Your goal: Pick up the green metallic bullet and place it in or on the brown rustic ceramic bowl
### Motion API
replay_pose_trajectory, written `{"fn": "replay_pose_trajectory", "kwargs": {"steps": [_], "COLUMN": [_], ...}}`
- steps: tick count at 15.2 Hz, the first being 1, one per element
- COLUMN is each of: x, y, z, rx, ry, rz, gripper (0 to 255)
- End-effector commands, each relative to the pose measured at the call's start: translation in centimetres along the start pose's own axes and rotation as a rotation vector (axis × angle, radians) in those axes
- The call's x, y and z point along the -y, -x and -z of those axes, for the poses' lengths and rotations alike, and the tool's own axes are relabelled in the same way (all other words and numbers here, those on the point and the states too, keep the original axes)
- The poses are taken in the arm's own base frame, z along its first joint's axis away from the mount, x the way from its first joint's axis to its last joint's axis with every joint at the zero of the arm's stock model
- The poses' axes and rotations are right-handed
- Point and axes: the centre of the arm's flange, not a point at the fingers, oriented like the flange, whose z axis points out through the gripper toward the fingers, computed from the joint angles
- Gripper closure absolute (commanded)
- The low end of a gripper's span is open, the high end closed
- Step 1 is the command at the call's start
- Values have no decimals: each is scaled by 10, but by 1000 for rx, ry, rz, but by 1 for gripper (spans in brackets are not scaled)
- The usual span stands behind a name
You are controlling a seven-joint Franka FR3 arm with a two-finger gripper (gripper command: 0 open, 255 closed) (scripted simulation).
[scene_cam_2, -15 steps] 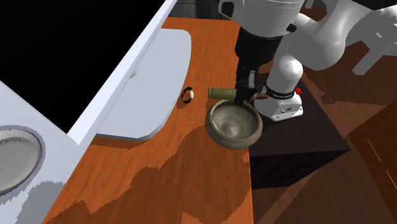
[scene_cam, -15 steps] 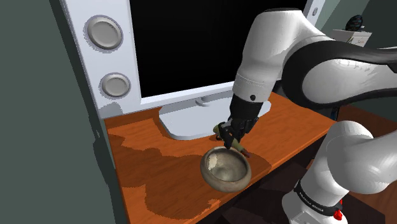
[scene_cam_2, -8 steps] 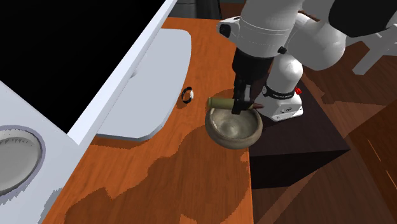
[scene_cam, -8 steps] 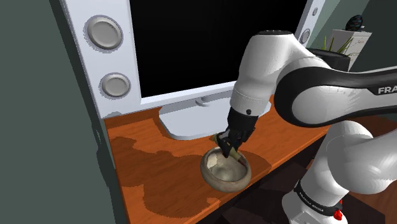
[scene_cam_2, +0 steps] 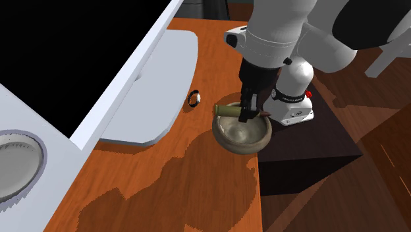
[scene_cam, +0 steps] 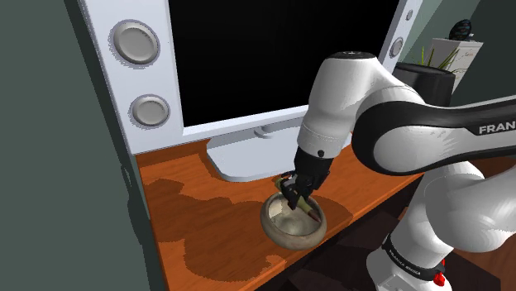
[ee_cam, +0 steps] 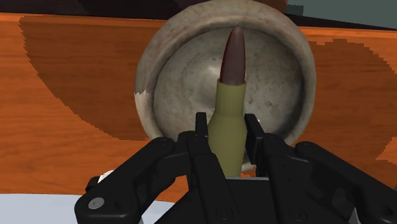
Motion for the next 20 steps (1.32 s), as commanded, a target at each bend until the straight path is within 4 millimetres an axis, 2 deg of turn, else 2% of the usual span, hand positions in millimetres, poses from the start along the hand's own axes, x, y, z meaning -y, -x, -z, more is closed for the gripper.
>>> {"fn": "replay_pose_trajectory", "kwargs": {"steps": [1,2,3,8,12,20], "x": [0,0,0,0,0,0], "y": [0,0,0,0,0,0], "z": [0,0,0,0,50,50], "rx": [0,0,0,0,0,0], "ry": [0,0,0,0,0,0], "rz": [0,0,0,0,0,0], "gripper": [255,255,0,0,0,0]}}
